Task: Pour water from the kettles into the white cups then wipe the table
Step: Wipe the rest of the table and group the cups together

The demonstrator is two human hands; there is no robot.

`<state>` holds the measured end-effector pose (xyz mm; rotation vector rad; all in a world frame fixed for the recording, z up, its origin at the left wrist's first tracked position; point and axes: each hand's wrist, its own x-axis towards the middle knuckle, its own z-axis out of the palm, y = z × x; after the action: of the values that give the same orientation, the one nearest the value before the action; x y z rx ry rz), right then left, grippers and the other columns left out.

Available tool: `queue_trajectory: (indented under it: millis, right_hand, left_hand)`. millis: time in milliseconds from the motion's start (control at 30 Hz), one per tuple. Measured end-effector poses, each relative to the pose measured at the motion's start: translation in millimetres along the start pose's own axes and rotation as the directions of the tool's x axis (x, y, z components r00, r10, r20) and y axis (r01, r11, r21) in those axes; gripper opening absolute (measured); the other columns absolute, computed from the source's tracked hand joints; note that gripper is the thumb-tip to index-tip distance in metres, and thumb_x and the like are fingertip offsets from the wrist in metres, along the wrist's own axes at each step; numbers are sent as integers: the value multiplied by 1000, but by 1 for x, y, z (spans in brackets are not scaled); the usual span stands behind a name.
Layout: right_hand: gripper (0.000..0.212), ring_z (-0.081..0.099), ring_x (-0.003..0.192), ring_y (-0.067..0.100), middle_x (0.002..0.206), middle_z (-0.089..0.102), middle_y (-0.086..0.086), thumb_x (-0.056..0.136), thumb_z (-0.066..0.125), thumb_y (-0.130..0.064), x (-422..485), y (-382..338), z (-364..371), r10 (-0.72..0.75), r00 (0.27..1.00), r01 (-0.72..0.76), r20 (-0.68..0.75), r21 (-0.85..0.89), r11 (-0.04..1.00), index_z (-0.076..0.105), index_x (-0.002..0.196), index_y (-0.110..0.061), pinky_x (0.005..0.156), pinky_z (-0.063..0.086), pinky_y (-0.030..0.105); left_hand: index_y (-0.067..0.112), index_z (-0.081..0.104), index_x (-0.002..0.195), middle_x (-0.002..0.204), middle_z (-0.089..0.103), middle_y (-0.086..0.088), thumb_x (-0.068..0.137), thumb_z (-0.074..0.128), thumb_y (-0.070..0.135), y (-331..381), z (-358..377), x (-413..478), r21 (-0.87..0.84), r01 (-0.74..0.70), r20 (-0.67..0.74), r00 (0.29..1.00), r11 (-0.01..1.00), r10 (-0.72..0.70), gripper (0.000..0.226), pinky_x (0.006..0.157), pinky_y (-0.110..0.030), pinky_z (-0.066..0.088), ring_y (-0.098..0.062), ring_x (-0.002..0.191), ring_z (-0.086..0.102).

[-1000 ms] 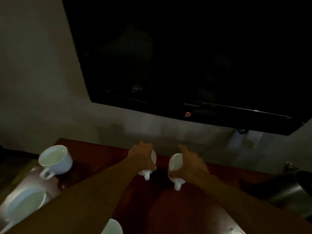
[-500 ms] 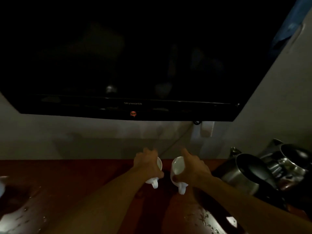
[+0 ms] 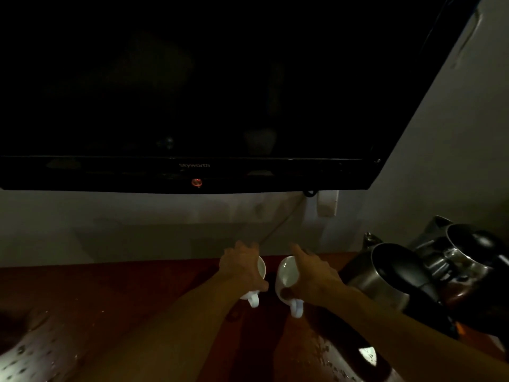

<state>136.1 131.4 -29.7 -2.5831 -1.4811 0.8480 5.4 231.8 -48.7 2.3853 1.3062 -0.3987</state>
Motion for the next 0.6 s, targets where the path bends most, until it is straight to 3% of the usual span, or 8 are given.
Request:
queue_trajectory:
  millis: [200,333,467,600]
  right_hand:
    - [117,40,141,27,157,36,4,72,85,-52,-6,-12,-11,-66,998,64,-15,-77,995,13,159,-22,112,41,43]
    - [103,42,138,23,154,39,1,76,79,-57,-20,-37,-20,-216,971,203,-104,-120,972,22,157,-27,110,41,38]
    - [98,42,137,22,151,43,-1,77,76,-61,-32,-84,-12,-342,934,329,-105,-125,936,28,155,-27,111,39,41]
    - [105,27,149,24,165,26,2,79,74,-63,-55,-148,16,-467,883,461,-43,-111,881,19,160,-26,120,29,43]
  left_hand:
    - [24,27,149,149,30,-10,71,79,57,-13,-9,-13,-41,-23,-21,1000,999,22,99,94,-42,45,-33,132,39]
    - [20,22,152,155,22,-14,75,75,60,-34,-31,-38,-64,-15,-59,998,998,11,101,105,-47,41,-37,139,32]
    - [19,7,158,164,4,-13,80,71,61,-85,-43,-85,-68,69,-127,989,995,-77,109,116,-47,30,-38,148,19]
    - [17,4,159,166,2,-11,77,72,65,-172,-44,-153,-70,211,-156,963,975,-220,116,118,-50,27,-37,150,12]
